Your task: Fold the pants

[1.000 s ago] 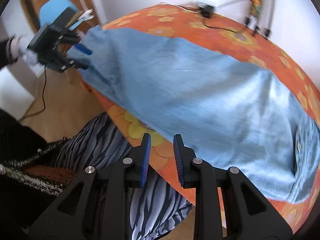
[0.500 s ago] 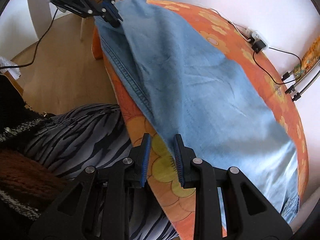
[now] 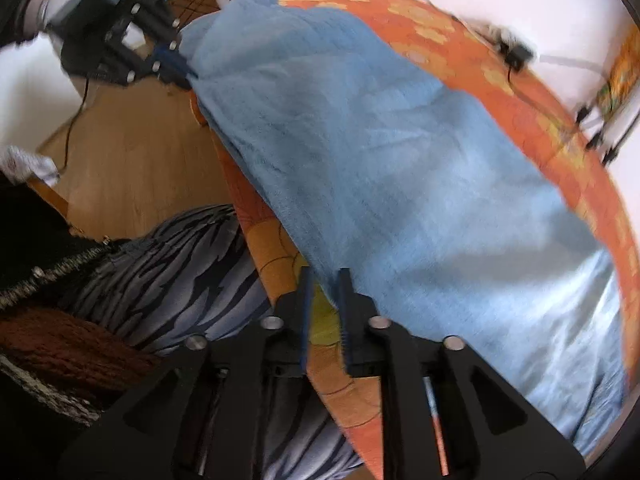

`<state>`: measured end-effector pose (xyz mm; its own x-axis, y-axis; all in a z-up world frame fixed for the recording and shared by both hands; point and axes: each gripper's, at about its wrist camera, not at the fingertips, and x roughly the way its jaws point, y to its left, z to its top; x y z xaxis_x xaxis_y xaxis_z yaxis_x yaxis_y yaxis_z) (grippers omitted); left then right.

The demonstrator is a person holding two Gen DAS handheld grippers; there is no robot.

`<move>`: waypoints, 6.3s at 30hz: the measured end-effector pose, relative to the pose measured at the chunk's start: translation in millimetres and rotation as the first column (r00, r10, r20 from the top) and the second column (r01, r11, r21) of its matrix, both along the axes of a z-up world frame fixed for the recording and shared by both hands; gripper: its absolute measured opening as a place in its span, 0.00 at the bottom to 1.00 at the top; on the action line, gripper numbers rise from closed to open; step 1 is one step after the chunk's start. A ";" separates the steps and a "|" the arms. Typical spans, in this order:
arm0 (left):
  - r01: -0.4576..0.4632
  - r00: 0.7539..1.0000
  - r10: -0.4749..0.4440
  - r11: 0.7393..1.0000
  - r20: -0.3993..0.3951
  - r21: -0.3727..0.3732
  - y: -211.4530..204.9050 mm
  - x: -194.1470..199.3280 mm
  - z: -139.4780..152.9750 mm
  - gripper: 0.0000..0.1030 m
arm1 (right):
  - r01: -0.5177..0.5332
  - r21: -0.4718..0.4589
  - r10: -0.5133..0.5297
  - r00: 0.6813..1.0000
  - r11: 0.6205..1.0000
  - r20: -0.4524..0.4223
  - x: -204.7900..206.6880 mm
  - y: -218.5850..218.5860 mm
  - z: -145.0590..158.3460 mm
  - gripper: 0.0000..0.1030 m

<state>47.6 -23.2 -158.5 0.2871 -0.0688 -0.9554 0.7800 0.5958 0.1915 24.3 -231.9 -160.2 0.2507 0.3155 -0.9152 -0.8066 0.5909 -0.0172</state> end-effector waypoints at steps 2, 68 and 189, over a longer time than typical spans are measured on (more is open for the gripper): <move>-0.048 0.999 0.047 0.998 -0.023 -0.028 4.7 3.2 4.3 0.13 | 0.013 0.038 -0.012 1.000 0.999 -0.023 1.2 -6.4 3.3 0.22; -0.613 0.400 0.761 -0.192 -0.510 -0.767 357.5 -45.4 -109.7 0.62 | -0.331 0.176 0.336 0.942 0.927 -0.001 71.7 405.8 46.1 0.23; -0.500 0.623 0.665 -0.065 -0.411 -0.863 357.9 -42.7 -57.3 0.52 | -0.526 0.119 0.515 0.850 0.842 0.113 8.8 410.2 -8.1 0.14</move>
<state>4.9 334.7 -215.8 0.7874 -0.5157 -0.3378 0.0731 0.6222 -0.7794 33.1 178.2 -168.3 0.0776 0.5417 -0.8370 -0.9957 0.0845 -0.0376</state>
